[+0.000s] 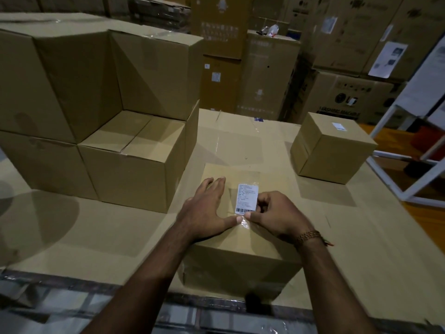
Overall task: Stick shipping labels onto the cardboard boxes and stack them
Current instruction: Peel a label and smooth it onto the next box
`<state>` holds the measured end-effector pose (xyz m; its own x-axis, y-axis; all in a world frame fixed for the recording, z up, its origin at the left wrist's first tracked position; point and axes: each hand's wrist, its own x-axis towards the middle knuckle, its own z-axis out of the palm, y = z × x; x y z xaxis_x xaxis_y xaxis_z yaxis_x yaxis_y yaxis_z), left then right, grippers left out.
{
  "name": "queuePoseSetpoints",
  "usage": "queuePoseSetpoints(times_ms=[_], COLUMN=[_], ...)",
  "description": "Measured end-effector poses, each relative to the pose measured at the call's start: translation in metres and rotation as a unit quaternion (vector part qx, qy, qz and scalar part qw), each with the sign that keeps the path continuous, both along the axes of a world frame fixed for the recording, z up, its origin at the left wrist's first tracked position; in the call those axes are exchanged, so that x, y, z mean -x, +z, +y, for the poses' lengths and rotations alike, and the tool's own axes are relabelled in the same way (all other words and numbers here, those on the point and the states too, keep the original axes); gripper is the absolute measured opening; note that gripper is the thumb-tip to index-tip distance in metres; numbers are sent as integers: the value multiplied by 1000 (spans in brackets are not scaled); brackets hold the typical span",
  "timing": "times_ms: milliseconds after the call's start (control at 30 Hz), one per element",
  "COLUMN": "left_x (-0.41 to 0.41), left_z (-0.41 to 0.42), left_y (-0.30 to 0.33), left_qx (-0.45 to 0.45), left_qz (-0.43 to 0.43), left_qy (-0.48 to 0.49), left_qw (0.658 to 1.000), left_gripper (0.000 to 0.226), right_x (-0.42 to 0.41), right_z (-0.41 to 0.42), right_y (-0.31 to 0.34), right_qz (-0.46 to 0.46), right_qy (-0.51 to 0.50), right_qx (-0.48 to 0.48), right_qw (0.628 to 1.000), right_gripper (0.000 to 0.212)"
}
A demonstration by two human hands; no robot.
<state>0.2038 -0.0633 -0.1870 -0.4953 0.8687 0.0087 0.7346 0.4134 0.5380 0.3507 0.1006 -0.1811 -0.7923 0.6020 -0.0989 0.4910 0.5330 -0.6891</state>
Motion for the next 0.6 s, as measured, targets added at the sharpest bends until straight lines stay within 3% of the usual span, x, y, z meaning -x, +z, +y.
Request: queuePoseSetpoints(times_ms=[600], left_x=[5], left_z=[0], left_y=[-5], left_qx=[11], left_qz=[-3], left_qy=[-21], left_qw=[1000], left_gripper=[124], right_x=[-4], right_z=[0], right_y=[-4], right_qz=[5], right_qy=[14], right_qx=[29], right_qw=[999], right_gripper=[25])
